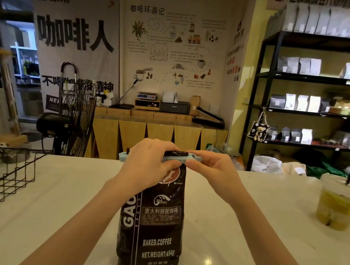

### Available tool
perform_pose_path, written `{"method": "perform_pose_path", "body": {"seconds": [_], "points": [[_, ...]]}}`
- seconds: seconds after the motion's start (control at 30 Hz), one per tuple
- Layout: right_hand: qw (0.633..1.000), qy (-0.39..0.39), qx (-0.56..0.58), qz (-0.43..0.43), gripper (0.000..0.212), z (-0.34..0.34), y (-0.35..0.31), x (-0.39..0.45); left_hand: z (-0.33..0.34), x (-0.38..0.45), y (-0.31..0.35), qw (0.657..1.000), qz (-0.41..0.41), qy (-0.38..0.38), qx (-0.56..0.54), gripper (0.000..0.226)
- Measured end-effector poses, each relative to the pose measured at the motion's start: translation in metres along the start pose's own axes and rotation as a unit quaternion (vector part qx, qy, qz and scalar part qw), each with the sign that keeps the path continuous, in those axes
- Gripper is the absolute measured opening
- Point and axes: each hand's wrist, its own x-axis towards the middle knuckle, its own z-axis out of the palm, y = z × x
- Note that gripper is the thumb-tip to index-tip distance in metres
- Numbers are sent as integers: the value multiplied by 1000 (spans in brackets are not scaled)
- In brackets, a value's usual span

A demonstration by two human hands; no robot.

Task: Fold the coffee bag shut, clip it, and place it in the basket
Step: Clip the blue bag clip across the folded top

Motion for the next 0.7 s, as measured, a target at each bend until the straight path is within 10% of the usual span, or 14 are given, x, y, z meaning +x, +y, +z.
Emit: {"method": "perform_pose_path", "body": {"seconds": [0.33,0.47,0.6,0.7], "points": [[997,75,-6,-21,24,11,7,-5,6,1,-6,999,32,23,11,27],[998,55,41,6,16,13,8,-5,13,-8,-16,990,63,92,85,60],[992,59,103,41,14,17,11,-3,8,-32,-30,979,-111,141,-96,104],[985,67,146,68,18,20,16,-4,11,-53,-44,901,-296,36,-315,110]]}}
